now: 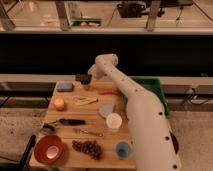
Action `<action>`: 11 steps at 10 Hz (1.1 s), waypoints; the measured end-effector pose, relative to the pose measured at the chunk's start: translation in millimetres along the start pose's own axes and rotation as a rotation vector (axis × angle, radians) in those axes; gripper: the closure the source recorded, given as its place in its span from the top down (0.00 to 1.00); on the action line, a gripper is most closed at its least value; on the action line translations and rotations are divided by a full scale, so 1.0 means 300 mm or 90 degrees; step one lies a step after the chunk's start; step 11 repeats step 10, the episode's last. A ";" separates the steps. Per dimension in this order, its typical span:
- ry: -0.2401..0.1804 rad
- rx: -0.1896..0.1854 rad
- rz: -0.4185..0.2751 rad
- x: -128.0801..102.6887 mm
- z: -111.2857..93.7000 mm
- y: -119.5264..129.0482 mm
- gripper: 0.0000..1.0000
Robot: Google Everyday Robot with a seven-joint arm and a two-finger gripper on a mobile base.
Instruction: Place eraser in metal cup
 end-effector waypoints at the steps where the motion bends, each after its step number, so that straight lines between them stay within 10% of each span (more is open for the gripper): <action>1: 0.001 0.000 0.000 0.000 -0.001 0.000 0.80; 11: 0.011 0.029 -0.001 -0.013 -0.110 -0.009 0.80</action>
